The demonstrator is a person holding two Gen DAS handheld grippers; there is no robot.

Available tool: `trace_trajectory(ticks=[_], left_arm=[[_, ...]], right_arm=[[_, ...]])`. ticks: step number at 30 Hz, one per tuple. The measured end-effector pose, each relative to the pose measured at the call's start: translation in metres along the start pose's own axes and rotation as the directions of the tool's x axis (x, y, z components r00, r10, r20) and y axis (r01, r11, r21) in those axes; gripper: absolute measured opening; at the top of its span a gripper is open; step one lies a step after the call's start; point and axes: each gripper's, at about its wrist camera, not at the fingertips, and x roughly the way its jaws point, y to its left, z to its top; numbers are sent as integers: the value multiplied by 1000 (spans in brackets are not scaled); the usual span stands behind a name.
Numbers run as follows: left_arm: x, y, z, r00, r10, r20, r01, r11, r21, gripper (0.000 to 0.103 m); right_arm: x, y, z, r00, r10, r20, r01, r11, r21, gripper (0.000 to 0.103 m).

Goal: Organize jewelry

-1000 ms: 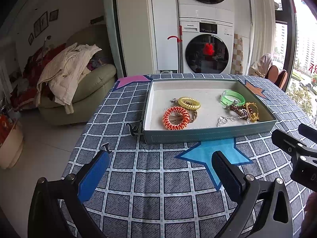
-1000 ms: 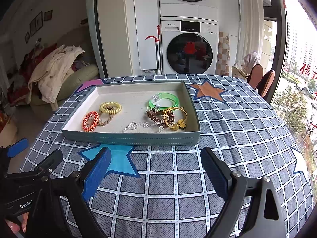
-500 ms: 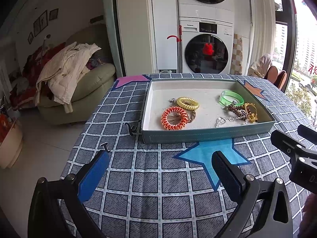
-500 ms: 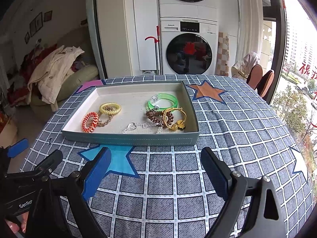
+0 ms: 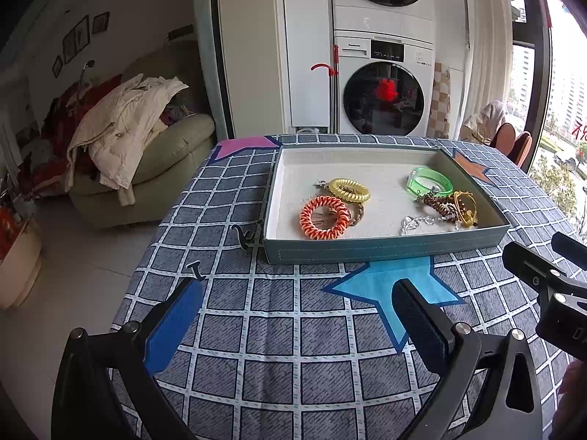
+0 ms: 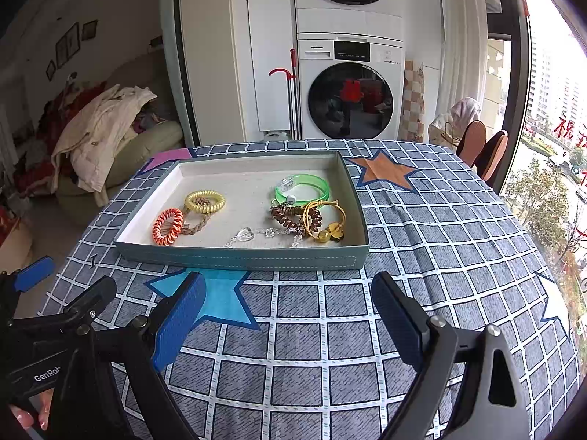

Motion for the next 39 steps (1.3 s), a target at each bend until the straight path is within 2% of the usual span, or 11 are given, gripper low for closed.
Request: trace_trajectory(ticks=[39], left_arm=[[4, -2, -2, 1000, -10, -21, 10, 1000, -11, 103]], right_arm=[[0, 0, 0, 1000, 1, -1, -1, 1000, 0, 93]])
